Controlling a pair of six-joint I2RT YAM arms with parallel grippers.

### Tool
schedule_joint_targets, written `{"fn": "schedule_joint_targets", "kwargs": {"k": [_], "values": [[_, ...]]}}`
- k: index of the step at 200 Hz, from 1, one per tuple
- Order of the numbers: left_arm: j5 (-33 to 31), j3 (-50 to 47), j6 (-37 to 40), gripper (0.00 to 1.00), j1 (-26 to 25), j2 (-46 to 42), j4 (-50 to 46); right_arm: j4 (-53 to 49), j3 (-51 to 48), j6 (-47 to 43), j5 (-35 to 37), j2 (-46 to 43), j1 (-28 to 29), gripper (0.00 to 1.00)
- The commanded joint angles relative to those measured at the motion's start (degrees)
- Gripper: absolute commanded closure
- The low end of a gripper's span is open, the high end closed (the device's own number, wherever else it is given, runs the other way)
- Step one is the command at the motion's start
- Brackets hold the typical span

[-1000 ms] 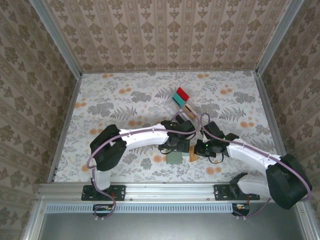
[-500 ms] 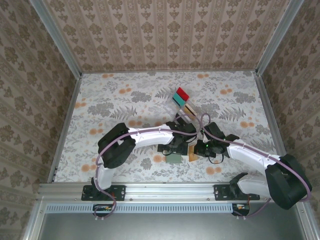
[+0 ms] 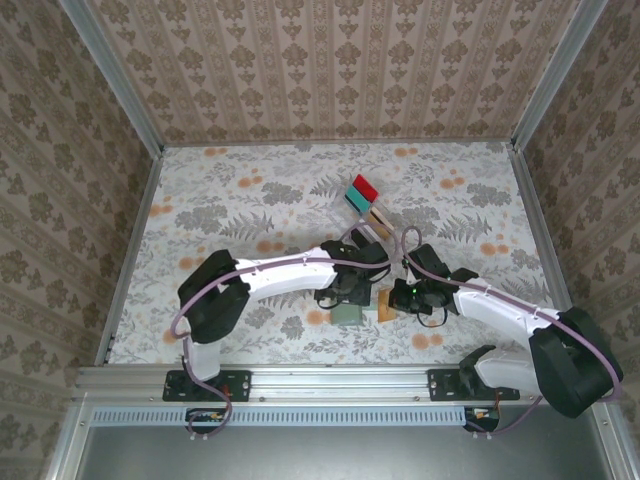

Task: Put the credit cards into the card holder
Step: Open the button on the card holder.

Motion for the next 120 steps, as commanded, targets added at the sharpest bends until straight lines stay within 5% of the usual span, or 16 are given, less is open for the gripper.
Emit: {"fn": "schedule_joint_targets", "kwargs": {"k": [1, 63, 120], "values": [[-2.1, -2.0, -0.9, 0.22, -0.3, -2.5, -1.6, -4.3, -2.0, 0.8, 6.3, 1.8, -0.5, 0.95], [-3.8, -6.4, -2.1, 0.65, -0.1, -8.9, 0.0, -4.8, -1.2, 0.6, 6.4, 1.7, -0.6, 0.95], [-1.0, -17.9, -3.4, 1.00, 2.5, -17.8, 10.9, -5.9, 2.0, -0.4, 5.3, 1.9, -0.7, 0.95]]}}
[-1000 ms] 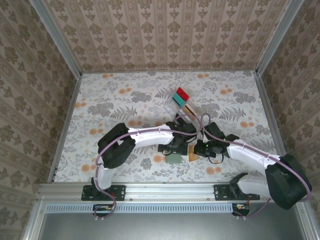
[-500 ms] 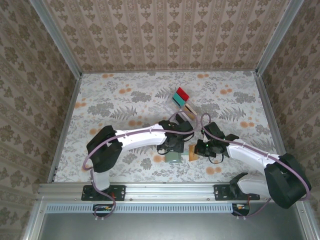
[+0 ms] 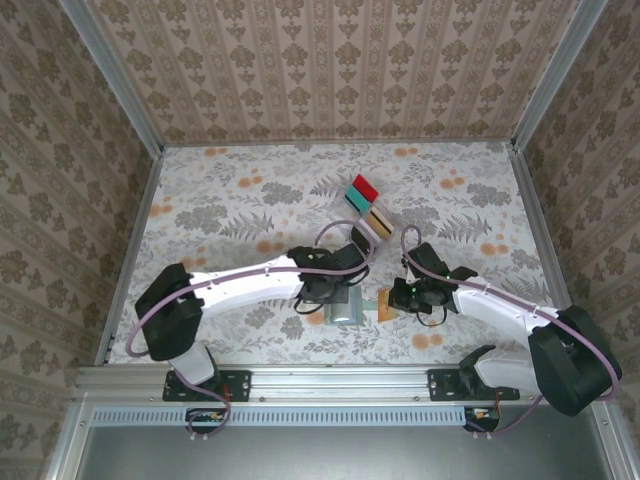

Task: Put the credit cards into the card holder
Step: Open the button on the card holder.

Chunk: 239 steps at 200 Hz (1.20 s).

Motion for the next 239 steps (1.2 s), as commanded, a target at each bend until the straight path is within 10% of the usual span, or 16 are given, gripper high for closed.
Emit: {"fn": "schedule_joint_targets", "kwargs": {"k": [1, 150, 208, 239], "values": [[1.3, -5.3, -0.7, 1.00, 1.7, -3.1, 5.0, -5.2, 1.1, -0.6, 5.2, 1.4, -0.7, 0.95], [4.6, -18.3, -3.7, 0.96, 4.4, -10.8, 19.8, -4.3, 7.4, -1.0, -4.9, -5.1, 0.0, 0.93], [1.6, -15.3, -5.3, 0.28, 3.0, -12.9, 20.5, -4.4, 7.1, -1.3, -4.7, -3.3, 0.5, 0.94], [5.5, -11.3, -3.5, 0.19, 2.9, -8.6, 22.0, -3.2, 6.6, -1.3, -6.2, -1.9, 0.5, 0.93]]}}
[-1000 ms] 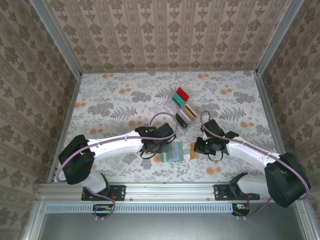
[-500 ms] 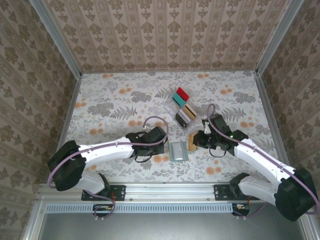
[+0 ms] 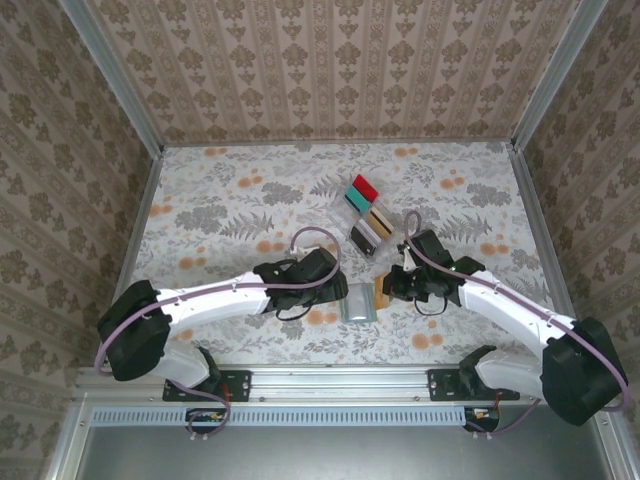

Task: Put the credit cards into the card holder
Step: Open the button on the card holder.

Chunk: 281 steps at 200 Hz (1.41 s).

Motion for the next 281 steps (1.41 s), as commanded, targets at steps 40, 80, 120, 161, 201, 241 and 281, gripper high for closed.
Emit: {"fn": "schedule_joint_targets", "kwargs": {"k": [40, 80, 120, 161, 201, 241, 281], "values": [[1.9, 8.4, 0.6, 0.31, -0.8, 8.1, -7.2, 1.0, -1.0, -1.1, -1.5, 0.8, 0.2, 0.93], [0.5, 3.6, -0.2, 0.67, -0.6, 4.5, -4.3, 2.3, -2.4, -1.0, -2.6, 0.6, 0.2, 0.93], [1.8, 1.1, 0.7, 0.89, 0.4, 3.8, -1.2, 4.3, -2.3, -1.9, -5.5, 1.4, 0.3, 0.94], [1.9, 0.2, 0.7, 0.95, 0.6, 3.9, -0.2, 5.3, -2.1, -2.5, -6.0, 4.1, 0.4, 0.94], [2.1, -0.1, 0.9, 0.99, 0.8, 4.6, 0.2, 6.7, -3.3, -4.2, -5.2, 6.4, 0.4, 0.94], [2.1, -1.0, 1.1, 1.00, 1.0, 5.7, 0.7, 8.3, -4.2, -4.7, -4.9, 9.0, 0.4, 0.94], [2.6, -3.1, 1.0, 1.00, 1.0, 6.1, 3.9, 10.3, -3.3, -2.9, -7.3, 9.3, 1.4, 0.94]]}}
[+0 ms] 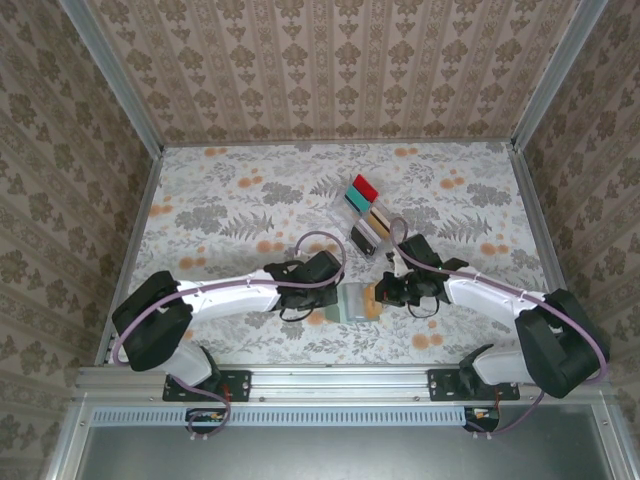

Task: Put the credit cards into the card holder
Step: Open the button on the card holder, then flip over the card slot on the card holder.

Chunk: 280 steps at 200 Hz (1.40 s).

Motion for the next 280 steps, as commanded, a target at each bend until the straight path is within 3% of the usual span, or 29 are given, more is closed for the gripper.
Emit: {"fn": "schedule_joint_targets", "kwargs": {"k": [1, 53, 107, 143, 194, 280], "values": [[0.6, -1.6, 0.8, 1.00, 0.2, 0.8, 2.1, 1.1, 0.0, 0.5, -1.0, 0.6, 1.0, 0.94], [0.4, -2.9, 0.8, 1.00, 0.5, 1.0, 4.1, 2.2, 3.2, 1.7, -2.4, 3.0, 3.3, 0.94], [-0.3, -5.3, 0.3, 1.00, 1.3, 0.6, 7.7, 2.9, 5.1, 4.1, -4.7, -1.1, 4.3, 0.94], [0.0, -6.6, 0.5, 1.00, 1.8, 1.2, 9.8, -2.6, 6.9, 1.6, -0.2, -5.4, 4.1, 0.94], [0.5, -7.9, -0.2, 1.00, 2.2, 2.0, 11.7, -12.1, 7.3, -0.1, 14.8, -6.0, 3.7, 0.95], [1.5, -6.9, 0.4, 1.00, 2.3, 3.6, 11.1, -5.8, 4.8, -1.6, 12.6, -0.4, 3.3, 0.95]]}}
